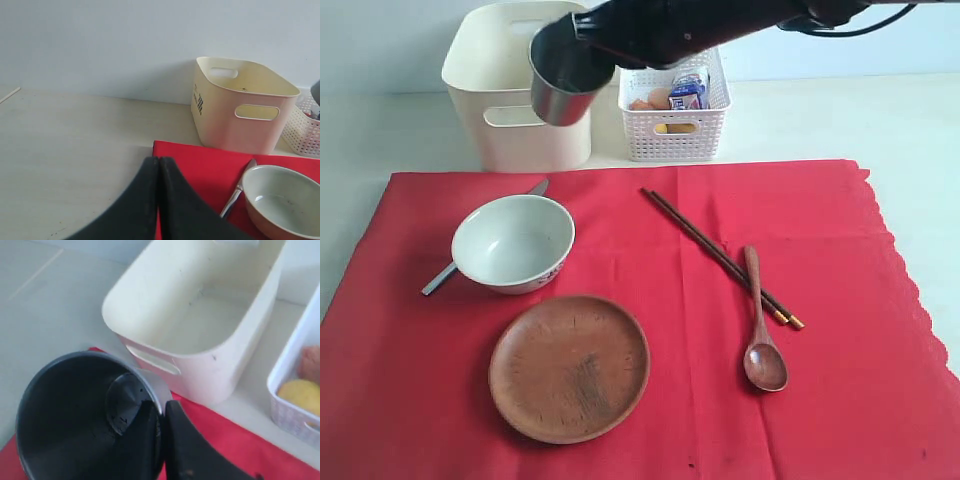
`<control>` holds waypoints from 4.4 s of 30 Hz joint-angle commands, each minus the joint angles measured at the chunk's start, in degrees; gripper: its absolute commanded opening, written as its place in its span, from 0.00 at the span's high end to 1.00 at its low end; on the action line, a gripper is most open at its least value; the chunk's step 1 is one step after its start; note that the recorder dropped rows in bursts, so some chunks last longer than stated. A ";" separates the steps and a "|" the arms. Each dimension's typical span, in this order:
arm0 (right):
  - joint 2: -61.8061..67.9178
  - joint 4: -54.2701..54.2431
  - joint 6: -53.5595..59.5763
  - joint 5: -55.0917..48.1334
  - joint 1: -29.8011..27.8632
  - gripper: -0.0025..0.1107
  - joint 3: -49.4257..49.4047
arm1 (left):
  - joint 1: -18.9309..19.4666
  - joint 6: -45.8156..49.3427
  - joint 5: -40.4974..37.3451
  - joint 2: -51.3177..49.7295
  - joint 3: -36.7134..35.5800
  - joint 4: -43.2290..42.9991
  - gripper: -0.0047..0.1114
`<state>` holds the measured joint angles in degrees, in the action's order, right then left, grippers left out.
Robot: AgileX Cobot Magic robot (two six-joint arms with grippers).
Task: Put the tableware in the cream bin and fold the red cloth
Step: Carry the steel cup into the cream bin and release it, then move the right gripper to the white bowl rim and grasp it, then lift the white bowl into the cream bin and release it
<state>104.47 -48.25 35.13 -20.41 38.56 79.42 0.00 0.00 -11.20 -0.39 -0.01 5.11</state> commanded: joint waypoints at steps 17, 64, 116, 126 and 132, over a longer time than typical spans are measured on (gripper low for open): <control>24.59 -20.28 21.29 10.46 0.07 0.98 26.26 | 0.07 0.00 -0.06 0.39 0.01 0.46 0.94; 3.46 26.94 -3.73 -37.56 -0.62 0.54 25.87 | 0.07 0.00 -0.06 0.39 0.01 0.46 0.94; 25.62 15.64 -0.80 -22.92 5.46 0.98 15.78 | 0.07 0.00 -0.06 0.39 0.01 0.46 0.94; 21.63 9.19 -0.69 -22.19 5.46 0.98 15.78 | 0.07 0.00 -0.06 0.39 0.01 0.46 0.94; 16.77 9.19 -0.69 -15.40 5.46 0.98 15.89 | 0.07 0.00 -0.06 0.39 0.01 0.46 0.94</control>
<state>123.66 -38.11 34.00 -39.94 43.93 95.40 0.00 0.00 -11.20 -0.39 -0.01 5.11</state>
